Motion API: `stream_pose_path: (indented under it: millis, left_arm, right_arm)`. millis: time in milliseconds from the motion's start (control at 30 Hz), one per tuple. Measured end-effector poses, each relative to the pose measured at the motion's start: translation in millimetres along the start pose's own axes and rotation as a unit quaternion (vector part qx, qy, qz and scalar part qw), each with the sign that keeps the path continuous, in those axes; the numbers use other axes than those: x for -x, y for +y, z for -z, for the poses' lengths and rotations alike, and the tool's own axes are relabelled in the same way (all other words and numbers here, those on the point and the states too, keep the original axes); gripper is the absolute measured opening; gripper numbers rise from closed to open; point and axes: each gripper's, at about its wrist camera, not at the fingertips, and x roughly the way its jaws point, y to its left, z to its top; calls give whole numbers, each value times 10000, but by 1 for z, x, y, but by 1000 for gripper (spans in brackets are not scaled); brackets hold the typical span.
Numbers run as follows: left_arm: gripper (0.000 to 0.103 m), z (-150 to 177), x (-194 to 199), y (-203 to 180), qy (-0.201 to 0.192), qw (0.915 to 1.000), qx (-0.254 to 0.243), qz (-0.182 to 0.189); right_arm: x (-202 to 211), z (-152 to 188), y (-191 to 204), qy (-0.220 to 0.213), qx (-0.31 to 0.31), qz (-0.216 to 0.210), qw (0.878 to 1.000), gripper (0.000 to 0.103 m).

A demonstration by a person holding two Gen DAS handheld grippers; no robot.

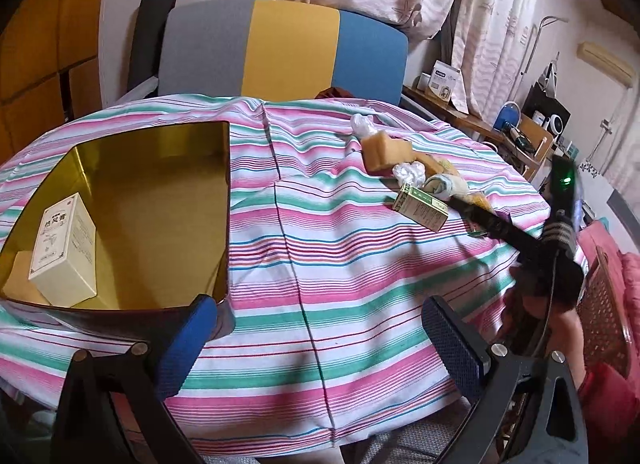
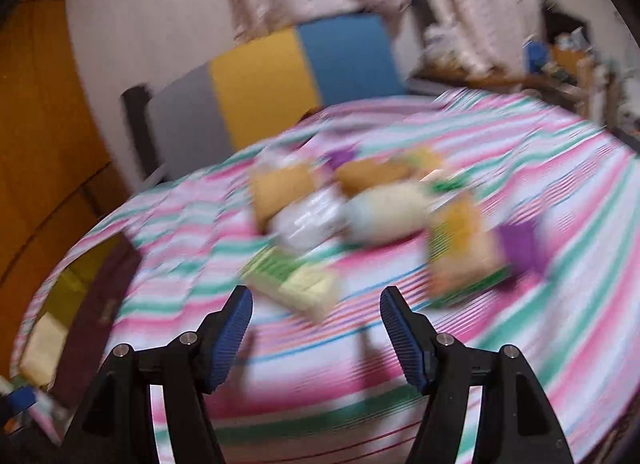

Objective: Organize objects
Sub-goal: 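Return the right tool to the items and grasp the WEIDAN cracker pack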

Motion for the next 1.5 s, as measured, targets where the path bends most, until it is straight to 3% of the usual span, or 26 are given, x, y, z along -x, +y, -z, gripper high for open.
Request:
stream_pose_path:
  millis: [100, 200, 433, 600, 667, 833, 1100, 1200, 1267, 1367, 1500]
  left_arm:
    - [103, 0, -3, -2, 32, 10000, 22, 19]
    - [103, 2, -4, -6, 77, 9999, 6, 66]
    - [103, 2, -4, -10, 95, 9999, -86, -1]
    - [103, 4, -7, -10, 145, 9999, -56, 7]
    - [103, 5, -6, -10, 136, 9999, -68, 28]
    - [103, 4, -7, -9, 154, 9999, -24, 41]
    - [103, -1, -7, -7, 116, 9999, 77, -23]
    - [103, -7, -8, -6, 81, 9999, 120, -58]
    - [103, -10, -8, -6, 68, 9999, 137, -80]
    - [103, -15, -11, -8, 48, 9998, 153, -118]
    - [103, -25, -21, -14, 111, 9997, 142, -163]
  right_arm:
    - [-1, -19, -20, -95, -76, 618, 9980, 68]
    - [-24, -32, -36, 223, 14, 1111, 9936, 68]
    - [-61, -32, -32, 591, 839, 1585, 9820, 65]
    - [-80, -25, -30, 1089, 999, 1556, 9767, 64]
    - [-77, -26, -34, 1025, 892, 1493, 9794, 56]
    - [-63, -18, -39, 957, 458, 1043, 9889, 55]
    - [-37, 7, -1, 978, 47, -297, 9947, 55]
    - [-21, 18, 19, 945, 222, -715, 9927, 55]
    - [-14, 18, 23, 791, 334, -719, 9937, 54]
    - [-16, 6, 12, 574, 242, -276, 9977, 51]
    - [-35, -9, -7, 608, 102, 67, 9981, 51]
